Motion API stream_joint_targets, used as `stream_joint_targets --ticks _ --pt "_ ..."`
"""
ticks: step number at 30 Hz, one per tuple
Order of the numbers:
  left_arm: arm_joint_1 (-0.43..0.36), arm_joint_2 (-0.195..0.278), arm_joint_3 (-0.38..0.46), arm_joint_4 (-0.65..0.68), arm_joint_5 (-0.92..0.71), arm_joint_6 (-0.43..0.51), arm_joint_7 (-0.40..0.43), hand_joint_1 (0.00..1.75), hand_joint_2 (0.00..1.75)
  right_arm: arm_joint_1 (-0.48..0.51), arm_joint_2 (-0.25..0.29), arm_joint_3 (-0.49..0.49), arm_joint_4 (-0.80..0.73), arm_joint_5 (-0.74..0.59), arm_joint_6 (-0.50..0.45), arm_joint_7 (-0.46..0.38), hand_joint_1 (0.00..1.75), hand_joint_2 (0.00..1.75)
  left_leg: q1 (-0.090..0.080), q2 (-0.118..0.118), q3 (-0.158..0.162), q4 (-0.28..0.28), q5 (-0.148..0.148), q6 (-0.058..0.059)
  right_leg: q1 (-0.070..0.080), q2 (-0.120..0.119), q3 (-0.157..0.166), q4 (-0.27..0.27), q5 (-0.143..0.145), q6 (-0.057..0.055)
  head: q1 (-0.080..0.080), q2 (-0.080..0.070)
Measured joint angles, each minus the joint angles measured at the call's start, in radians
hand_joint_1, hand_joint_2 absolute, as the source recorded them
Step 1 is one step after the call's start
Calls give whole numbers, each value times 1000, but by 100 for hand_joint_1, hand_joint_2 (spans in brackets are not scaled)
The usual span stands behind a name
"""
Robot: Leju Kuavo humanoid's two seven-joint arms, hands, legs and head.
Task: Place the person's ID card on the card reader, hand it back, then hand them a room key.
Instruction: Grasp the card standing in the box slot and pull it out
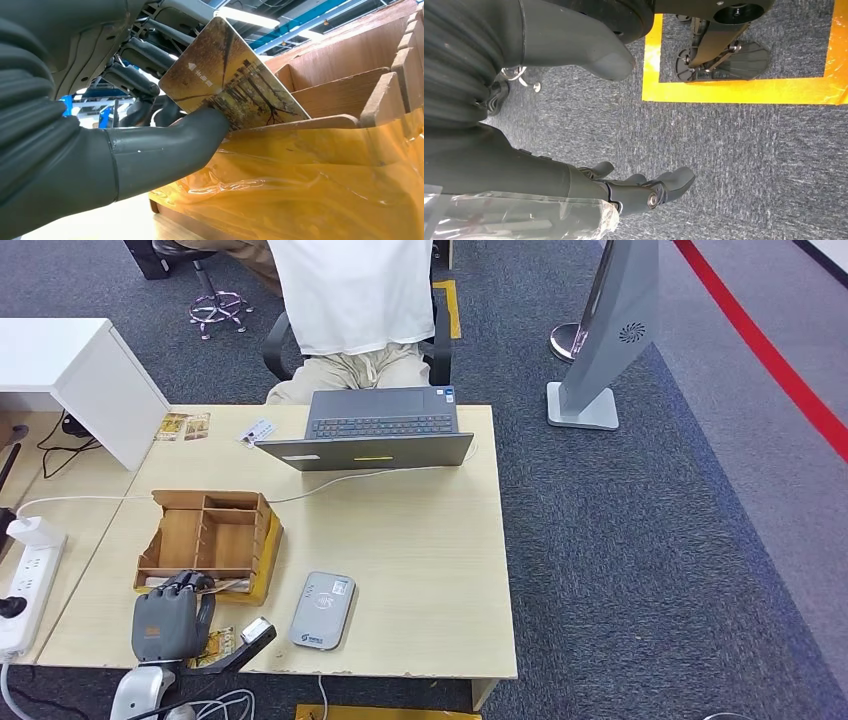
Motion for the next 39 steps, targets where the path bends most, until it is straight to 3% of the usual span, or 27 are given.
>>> stream_joint_targets --ticks 10,22,26,32,35,39 --pt "-4 4 -12 5 47 5 -20 175 175 0 0 0 0 -6 -4 0 0 175 0 0 1 0 1 -1 0 0 1 0 0 0 0 0" --pt "31 6 -102 -206 82 -45 36 175 175 5 0 0 0 -23 -13 -1 0 175 0 0 0 0 1 -1 0 1 0 0 0 0 0 0" --pt "32 19 -156 -293 91 -127 57 175 175 8 -1 -3 0 -41 -1 -4 0 175 0 0 0 0 1 -1 0 0 0 0 0 0 0 0" --pt "22 47 -321 -499 126 -264 110 175 175 19 -2 -16 0 -61 0 -23 0 175 0 0 0 1 0 -1 0 1 -1 0 0 0 0 0" --pt "-23 59 -379 -555 144 -272 138 175 175 22 -3 -23 0 -53 2 -24 0 175 0 -1 -1 1 1 0 0 0 -1 0 0 0 0 0" --pt "-191 74 -392 -540 129 -277 191 175 175 16 -3 -23 0 -25 19 -18 0 175 0 -3 -2 1 3 0 0 -2 -1 0 2 0 0 0"
